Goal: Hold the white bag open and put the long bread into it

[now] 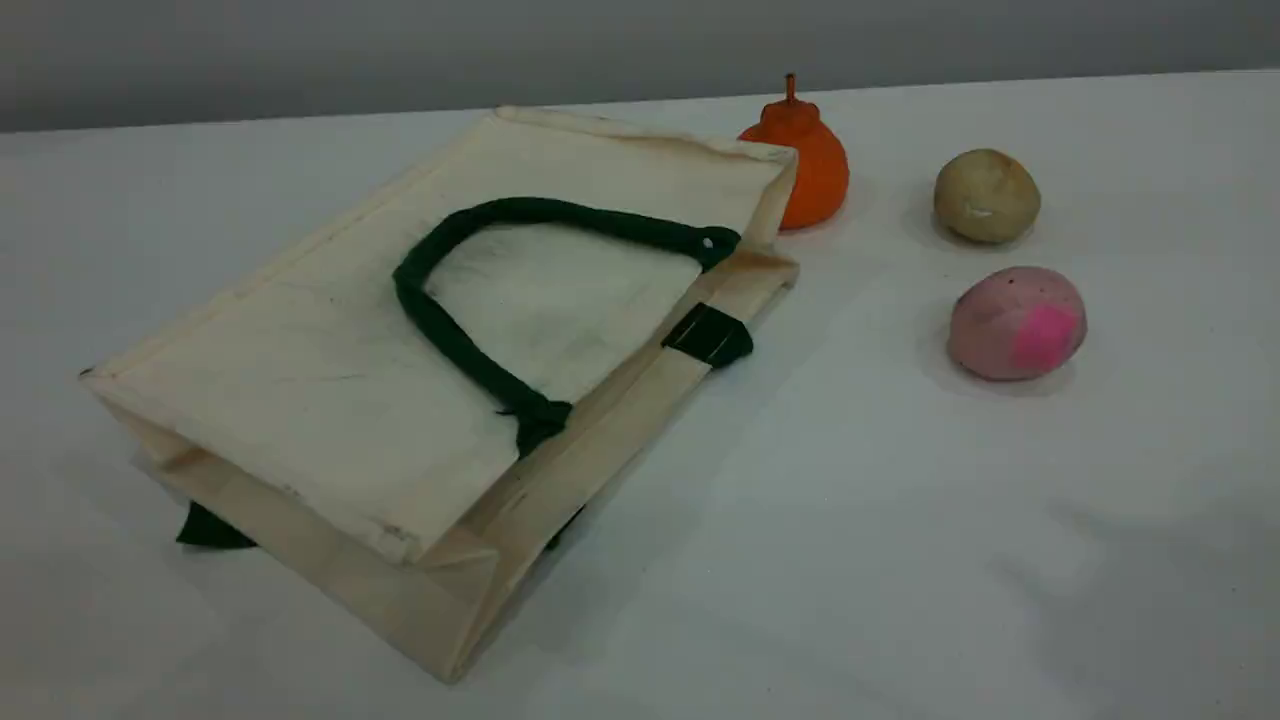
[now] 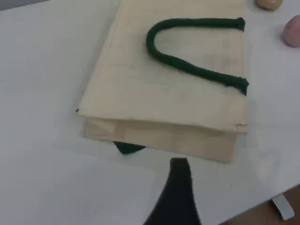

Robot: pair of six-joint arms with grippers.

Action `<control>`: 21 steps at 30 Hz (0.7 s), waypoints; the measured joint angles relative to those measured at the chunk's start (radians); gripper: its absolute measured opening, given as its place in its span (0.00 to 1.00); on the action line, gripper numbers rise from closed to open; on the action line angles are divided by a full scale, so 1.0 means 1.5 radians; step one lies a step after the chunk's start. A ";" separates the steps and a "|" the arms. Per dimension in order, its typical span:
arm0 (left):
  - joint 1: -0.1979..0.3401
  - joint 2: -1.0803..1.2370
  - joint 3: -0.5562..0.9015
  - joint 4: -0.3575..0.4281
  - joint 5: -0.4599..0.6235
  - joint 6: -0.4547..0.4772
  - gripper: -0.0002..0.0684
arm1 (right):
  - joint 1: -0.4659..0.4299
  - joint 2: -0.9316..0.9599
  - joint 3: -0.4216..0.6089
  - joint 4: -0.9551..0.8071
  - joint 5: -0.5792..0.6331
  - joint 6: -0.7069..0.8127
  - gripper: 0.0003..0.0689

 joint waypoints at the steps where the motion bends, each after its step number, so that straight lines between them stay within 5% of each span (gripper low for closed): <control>1: 0.000 0.000 0.000 0.000 0.000 0.000 0.85 | 0.001 -0.012 -0.009 -0.040 0.013 0.031 0.48; 10: 0.000 0.000 0.000 0.000 0.000 0.000 0.85 | 0.001 -0.199 -0.012 -0.327 0.143 0.236 0.48; 15: 0.000 0.000 0.000 0.000 0.000 0.000 0.85 | 0.001 -0.314 0.025 -0.310 0.149 0.242 0.48; 21: 0.000 0.000 0.000 0.000 0.000 0.000 0.85 | 0.001 -0.451 0.156 -0.211 0.101 0.249 0.48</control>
